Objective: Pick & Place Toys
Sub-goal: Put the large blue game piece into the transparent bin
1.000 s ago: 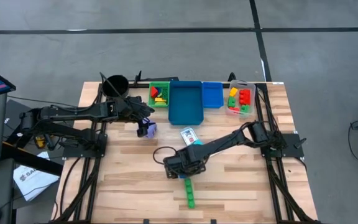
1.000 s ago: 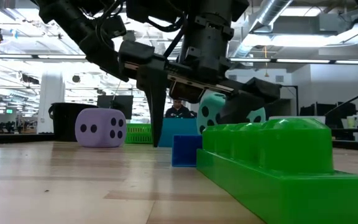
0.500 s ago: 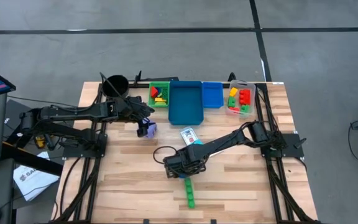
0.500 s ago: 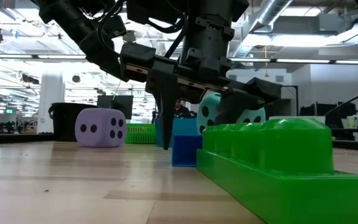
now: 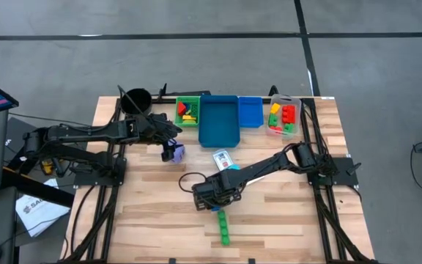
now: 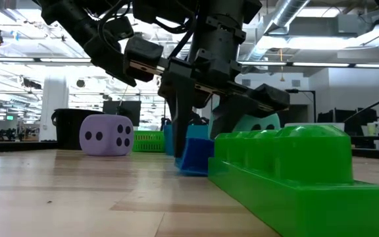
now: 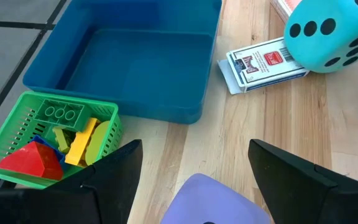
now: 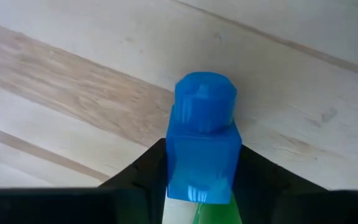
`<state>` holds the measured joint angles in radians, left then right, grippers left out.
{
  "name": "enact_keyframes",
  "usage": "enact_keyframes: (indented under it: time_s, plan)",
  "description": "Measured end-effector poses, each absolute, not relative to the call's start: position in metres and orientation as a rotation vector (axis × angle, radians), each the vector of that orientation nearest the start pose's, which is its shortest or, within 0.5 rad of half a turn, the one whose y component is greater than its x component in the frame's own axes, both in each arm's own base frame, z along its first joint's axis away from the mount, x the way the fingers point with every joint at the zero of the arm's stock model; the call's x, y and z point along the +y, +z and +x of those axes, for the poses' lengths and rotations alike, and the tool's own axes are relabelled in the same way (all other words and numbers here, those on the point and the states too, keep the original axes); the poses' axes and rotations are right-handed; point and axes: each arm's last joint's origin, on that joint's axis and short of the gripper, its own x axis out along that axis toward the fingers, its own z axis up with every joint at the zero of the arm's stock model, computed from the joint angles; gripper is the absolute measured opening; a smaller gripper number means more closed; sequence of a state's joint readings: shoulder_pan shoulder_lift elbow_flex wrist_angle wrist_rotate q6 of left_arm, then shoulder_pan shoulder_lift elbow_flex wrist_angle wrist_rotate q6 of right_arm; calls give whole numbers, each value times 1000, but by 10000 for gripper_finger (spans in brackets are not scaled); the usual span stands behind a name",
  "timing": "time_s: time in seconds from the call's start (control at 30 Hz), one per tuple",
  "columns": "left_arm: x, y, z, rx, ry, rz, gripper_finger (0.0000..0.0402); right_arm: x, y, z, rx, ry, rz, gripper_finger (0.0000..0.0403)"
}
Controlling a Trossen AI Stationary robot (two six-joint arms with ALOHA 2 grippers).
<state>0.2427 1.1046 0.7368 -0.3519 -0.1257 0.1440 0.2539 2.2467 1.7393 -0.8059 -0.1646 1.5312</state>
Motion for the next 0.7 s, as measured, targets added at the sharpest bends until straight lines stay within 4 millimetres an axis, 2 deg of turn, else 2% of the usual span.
enact_keyframes:
  time_s: [0.2,0.37,0.5,0.6,0.7]
  plan:
    - [57,244,217,746,299,94,285,121,150,437,1301,-698,1195,165]
    - [57,244,217,745,299,94,285,128,161,436,1274,-602,1146,132]
    - [57,244,217,743,300,94,285,134,186,436,1178,-539,1021,133]
    - [57,245,217,733,303,88,285,132,209,430,1093,-571,952,133]
    - [58,246,218,711,320,50,285,127,232,416,1036,-659,872,133]
